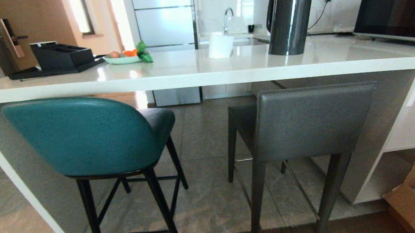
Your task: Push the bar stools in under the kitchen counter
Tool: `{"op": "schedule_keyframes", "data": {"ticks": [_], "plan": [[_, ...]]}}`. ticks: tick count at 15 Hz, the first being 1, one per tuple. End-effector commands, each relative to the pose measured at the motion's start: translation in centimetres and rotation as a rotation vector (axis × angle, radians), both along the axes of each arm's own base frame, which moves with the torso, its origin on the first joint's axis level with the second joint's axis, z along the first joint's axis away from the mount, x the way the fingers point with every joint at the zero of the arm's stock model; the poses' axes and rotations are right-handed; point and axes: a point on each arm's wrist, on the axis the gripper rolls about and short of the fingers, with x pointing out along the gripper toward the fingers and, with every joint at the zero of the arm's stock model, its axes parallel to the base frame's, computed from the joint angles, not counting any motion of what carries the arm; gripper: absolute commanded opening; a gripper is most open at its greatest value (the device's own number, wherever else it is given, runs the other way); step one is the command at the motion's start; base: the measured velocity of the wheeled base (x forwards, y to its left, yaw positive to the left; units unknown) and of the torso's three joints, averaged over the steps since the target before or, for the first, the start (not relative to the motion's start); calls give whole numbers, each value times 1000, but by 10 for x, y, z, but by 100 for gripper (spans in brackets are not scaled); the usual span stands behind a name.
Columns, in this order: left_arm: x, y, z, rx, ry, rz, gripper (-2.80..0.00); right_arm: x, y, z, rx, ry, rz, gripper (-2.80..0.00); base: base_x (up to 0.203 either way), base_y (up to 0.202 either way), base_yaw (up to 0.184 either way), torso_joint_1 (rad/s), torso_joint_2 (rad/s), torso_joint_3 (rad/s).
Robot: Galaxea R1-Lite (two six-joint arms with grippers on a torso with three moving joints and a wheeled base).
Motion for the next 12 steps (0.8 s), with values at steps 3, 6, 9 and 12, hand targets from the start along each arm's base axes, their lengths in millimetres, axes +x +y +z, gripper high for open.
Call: {"op": "schedule_keyframes", "data": {"ticks": [3, 6, 9, 12], "plan": [[0, 0, 0, -17, 1, 3, -280, 0, 0, -1, 1, 6, -1, -280, 0, 0, 0, 0, 0, 0], [0, 0, 0, -25, 0, 5, -280, 0, 0, -1, 3, 6, 0, -280, 0, 0, 0, 0, 0, 0], [0, 0, 0, -26, 0, 5, -280, 0, 0, -1, 5, 5, 1, -280, 0, 0, 0, 0, 0, 0], [0, 0, 0, -29, 2, 5, -280, 0, 0, -1, 7, 2, -1, -280, 0, 0, 0, 0, 0, 0]]}}
